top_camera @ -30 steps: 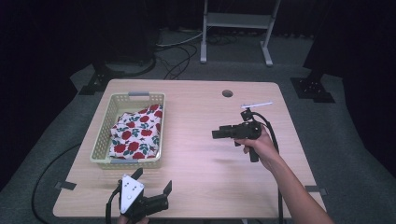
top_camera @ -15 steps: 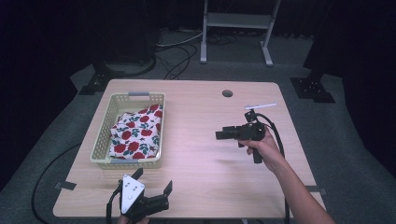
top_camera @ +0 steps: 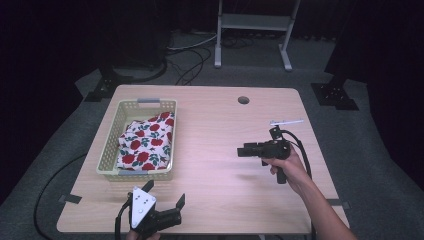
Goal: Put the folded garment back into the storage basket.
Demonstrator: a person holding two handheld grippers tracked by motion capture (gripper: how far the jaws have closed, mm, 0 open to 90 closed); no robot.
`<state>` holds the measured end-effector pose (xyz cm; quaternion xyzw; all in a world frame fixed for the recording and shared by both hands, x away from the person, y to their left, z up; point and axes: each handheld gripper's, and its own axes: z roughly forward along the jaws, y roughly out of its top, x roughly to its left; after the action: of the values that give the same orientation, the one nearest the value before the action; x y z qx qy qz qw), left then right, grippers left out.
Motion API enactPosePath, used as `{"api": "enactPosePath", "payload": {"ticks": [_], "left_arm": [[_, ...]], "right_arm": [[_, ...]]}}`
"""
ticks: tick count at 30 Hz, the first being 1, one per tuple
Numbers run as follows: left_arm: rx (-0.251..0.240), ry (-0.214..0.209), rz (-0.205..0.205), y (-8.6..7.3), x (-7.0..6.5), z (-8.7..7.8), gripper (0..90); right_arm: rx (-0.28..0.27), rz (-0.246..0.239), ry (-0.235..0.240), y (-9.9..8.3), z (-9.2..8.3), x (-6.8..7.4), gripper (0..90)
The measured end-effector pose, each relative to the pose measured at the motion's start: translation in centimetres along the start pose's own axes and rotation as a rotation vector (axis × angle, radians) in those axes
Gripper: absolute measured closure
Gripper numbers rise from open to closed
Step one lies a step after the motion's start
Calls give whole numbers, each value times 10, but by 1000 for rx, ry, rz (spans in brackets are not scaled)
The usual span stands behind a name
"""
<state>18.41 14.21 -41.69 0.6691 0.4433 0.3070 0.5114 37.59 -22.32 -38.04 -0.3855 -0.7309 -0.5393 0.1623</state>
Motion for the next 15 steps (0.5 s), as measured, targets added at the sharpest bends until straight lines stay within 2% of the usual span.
{"api": "enactPosePath", "payload": {"ticks": [4, 8, 15], "left_arm": [[0, -1, 2, 0, -1, 0, 0], [0, -1, 1, 0, -1, 0, 0], [4, -1, 5, 0, -1, 1, 0]], "right_arm": [[-10, -9, -8, -1, -7, 3, 168], [-48, -18, -22, -4, -17, 4, 168], [-57, 3, -34, -17, -26, -1, 167]]}}
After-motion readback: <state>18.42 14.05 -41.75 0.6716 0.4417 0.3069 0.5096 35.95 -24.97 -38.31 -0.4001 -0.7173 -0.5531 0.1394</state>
